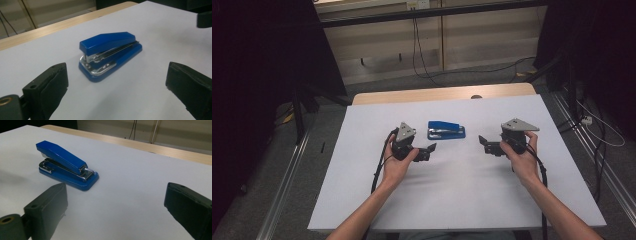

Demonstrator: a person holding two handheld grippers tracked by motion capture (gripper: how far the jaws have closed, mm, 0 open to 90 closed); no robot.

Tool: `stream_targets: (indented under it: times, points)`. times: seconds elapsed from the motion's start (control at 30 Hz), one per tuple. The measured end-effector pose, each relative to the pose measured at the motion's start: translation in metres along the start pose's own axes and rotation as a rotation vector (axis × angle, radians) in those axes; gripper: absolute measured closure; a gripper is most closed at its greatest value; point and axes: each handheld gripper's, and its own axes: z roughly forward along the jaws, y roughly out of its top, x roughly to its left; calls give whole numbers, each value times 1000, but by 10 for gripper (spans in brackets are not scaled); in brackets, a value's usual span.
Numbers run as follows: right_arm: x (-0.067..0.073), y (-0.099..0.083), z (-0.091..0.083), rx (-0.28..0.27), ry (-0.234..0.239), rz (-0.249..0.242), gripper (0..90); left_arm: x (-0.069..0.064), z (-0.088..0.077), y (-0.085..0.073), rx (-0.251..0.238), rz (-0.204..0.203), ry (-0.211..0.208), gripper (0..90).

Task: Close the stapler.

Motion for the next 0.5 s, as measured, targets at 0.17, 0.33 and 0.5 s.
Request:
stream_targets:
  times: [0.17, 0.33, 0.5]
  points:
    - [0, -3, -9, -3, -6, 3, 49, 3, -13, -3, -21, -27, 6, 43]
    - [0, -6, -16, -16, -6, 5, 47, 1, -24, -10, -12, -6, 18, 43]
    - [3, -6, -25, -31, -6, -6, 39, -1, -35, -15, -30, -18, 20, 42]
